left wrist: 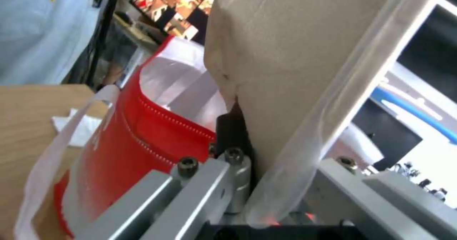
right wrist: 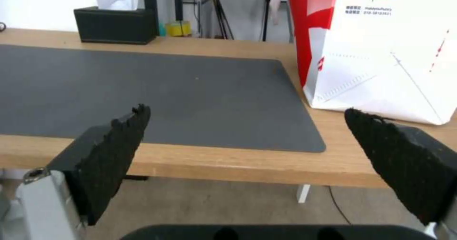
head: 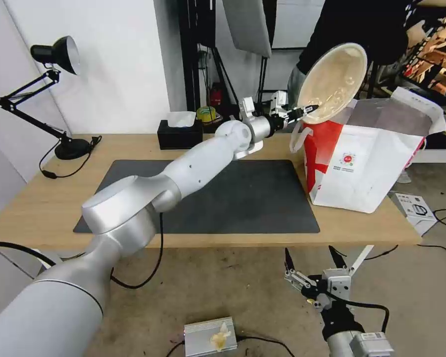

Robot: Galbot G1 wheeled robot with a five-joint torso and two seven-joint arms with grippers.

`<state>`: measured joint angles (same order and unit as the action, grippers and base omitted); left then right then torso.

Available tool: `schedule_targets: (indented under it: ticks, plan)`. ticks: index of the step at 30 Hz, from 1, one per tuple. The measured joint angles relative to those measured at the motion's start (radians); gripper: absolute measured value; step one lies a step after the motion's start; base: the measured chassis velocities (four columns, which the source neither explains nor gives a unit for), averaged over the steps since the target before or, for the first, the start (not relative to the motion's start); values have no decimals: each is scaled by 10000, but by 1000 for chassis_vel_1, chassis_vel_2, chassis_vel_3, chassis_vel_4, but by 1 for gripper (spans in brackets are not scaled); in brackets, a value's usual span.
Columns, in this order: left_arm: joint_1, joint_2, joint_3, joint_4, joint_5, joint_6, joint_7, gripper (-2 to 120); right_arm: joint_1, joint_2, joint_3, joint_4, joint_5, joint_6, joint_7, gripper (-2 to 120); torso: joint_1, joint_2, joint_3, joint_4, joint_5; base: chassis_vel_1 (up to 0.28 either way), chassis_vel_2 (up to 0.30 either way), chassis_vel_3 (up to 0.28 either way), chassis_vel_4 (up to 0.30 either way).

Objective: Pick up the trash from the table and place it into the takeout bag.

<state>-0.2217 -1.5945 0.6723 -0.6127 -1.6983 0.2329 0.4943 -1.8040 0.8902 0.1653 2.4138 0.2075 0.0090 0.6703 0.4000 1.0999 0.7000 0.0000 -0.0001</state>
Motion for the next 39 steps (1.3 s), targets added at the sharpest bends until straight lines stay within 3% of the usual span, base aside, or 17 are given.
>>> schedule_targets:
  ticks: [14,26,32,39]
  plan:
    - [-172,15,290,347,246,473,435,1,0,0,0,0,0,0,0,100,0,0,0,-1,0,0,0,0,0]
    - [-614,14,-186,363,268,417,517,1,0,0,0,0,0,0,0,100,-1,0,-1,-1,0,0,0,0,0]
    - [-789,11,-202,470,846,-122,529,1,0,0,0,-1,0,0,0,100,0,0,0,-1,0,0,0,0,0]
    - [-731,10,-192,717,1840,-1129,1525,1,0,0,0,0,0,0,0,100,0,0,0,0,0,0,0,0,0]
